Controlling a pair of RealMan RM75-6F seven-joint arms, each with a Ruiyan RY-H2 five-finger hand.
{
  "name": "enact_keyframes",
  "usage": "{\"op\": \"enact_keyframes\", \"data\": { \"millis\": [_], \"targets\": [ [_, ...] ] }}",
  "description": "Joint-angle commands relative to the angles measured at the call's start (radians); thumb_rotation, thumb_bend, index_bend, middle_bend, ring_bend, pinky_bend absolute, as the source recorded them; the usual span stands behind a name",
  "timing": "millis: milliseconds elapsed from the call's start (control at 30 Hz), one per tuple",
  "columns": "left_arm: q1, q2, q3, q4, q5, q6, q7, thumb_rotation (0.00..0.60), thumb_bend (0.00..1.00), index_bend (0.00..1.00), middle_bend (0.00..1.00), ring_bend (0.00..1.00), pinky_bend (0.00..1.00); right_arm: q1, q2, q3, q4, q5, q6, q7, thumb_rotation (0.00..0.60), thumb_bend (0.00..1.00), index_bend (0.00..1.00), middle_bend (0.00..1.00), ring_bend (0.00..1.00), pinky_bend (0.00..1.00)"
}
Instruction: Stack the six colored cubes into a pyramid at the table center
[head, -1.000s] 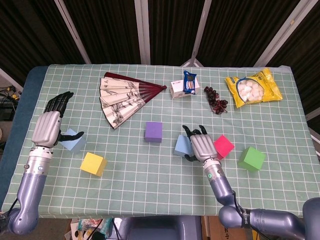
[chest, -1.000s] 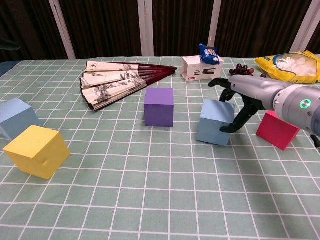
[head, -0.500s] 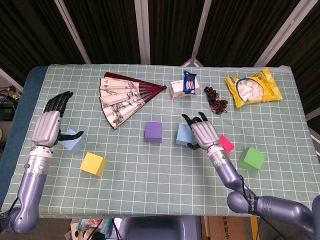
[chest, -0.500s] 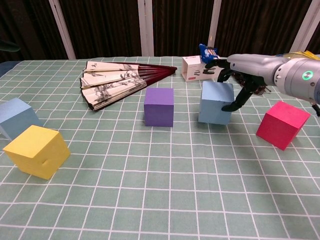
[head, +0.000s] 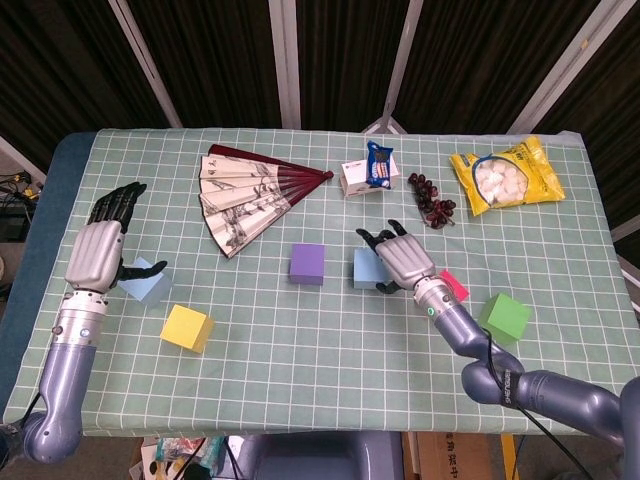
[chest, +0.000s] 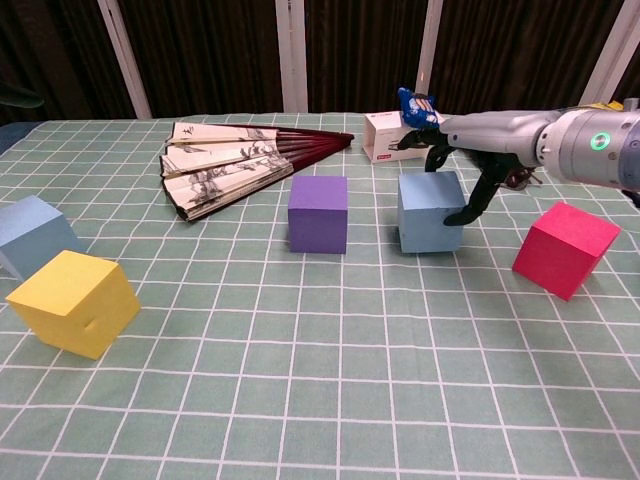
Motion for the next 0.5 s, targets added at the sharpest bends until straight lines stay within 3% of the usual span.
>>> {"op": "enact_keyframes", "data": {
  "millis": [33,500],
  "targets": [
    [-0.001,-0.001,-0.002,0.003,-0.002,-0.001,0.001,0.6,0.12,0.0,0.03,0.03,0.0,0.021,-0.013,-0.001,0.027,-0.007,-0.026,0.02,0.6,0.27,0.0,0.4,0.21,0.04],
    [0.0,0.0,-0.012,0.015,-0.013,-0.011,-0.008,0.6,0.12,0.0,0.03,0.03,0.0,0.074,-0.034,-0.003,0.063,0.005,-0.059,0.045,0.6,0.27,0.0,0.39,0.21,0.04]
  ]
}}
